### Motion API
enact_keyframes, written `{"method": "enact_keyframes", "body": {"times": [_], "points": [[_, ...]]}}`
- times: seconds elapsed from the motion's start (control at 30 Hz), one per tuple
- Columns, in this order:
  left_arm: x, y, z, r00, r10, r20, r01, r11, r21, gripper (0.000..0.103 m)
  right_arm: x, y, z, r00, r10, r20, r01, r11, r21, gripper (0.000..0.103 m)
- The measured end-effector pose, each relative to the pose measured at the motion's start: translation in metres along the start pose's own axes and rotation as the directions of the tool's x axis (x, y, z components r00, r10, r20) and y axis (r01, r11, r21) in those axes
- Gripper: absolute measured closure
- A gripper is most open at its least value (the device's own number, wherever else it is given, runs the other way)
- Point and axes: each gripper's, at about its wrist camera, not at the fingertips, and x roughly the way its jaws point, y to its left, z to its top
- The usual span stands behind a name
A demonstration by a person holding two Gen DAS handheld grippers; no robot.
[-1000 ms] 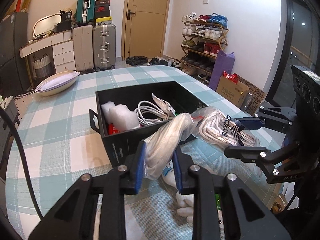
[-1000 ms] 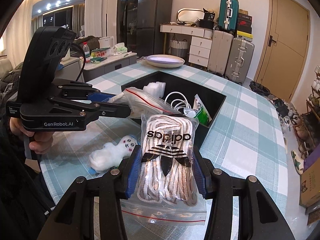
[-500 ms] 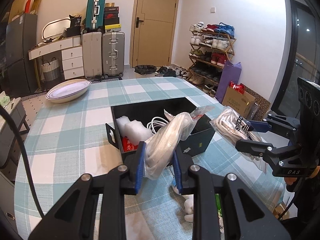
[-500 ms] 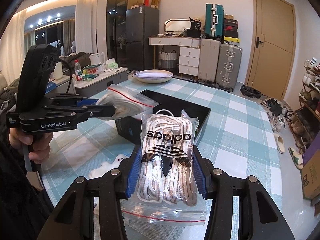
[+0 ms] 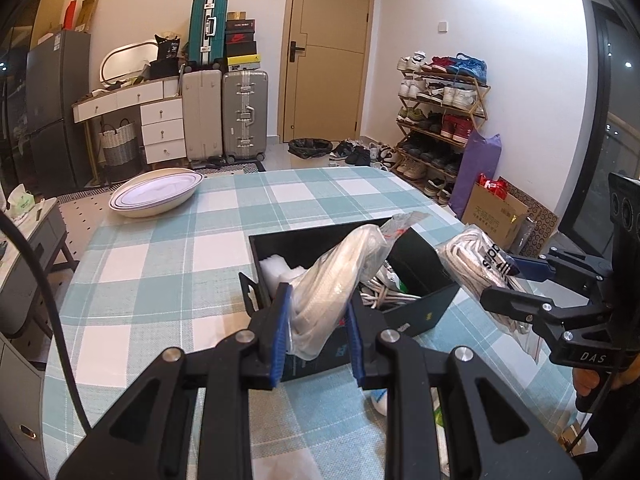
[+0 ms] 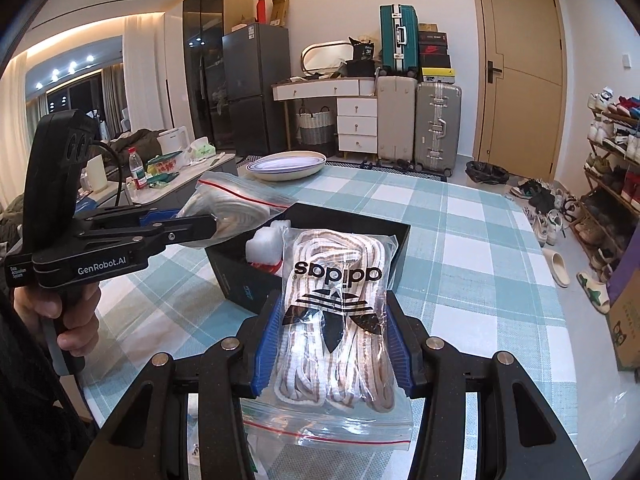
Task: Organize soft objects
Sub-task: 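Carry the rope bag and adidas lace bag over the black box with both grippers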
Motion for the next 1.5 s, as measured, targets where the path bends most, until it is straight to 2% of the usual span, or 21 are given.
{"method": "enact_keyframes", "body": {"times": [0.33, 0.47, 0.67, 0.97, 1.23, 1.5], "points": [[0.010, 0.014, 0.009, 0.999, 0.030, 0.009, -0.030, 0.999, -0.031, 0.080, 0.008, -0.004, 0.022, 0.997, -0.020, 0.080, 0.017, 0.999, 0.034, 0.055], [0.014, 0.013, 0.012, 0.999, 0.050, 0.011, -0.050, 0.999, -0.022, 0.079, 0.015, -0.005, 0.029, 0.997, -0.019, 0.074, 0.016, 0.999, 0.039, 0.055], [0.024, 0.013, 0.017, 0.998, 0.068, 0.000, -0.068, 0.998, -0.013, 0.079, 0.032, -0.002, 0.037, 1.000, -0.022, 0.013, 0.022, 1.000, 0.014, 0.055], [0.044, 0.016, 0.023, 0.997, 0.066, -0.031, -0.066, 0.998, -0.021, 0.079, 0.060, -0.007, 0.046, 0.997, -0.031, -0.076, 0.034, 0.999, 0.039, 0.055], [0.052, 0.016, 0.028, 0.997, 0.066, -0.036, -0.067, 0.998, -0.022, 0.079, 0.087, -0.006, 0.052, 0.987, -0.045, -0.157, 0.048, 0.999, 0.019, 0.055], [0.059, 0.018, 0.032, 0.996, 0.077, -0.040, -0.078, 0.997, -0.014, 0.079, 0.108, -0.007, 0.058, 0.978, -0.062, -0.197, 0.063, 0.998, -0.005, 0.055]]}}
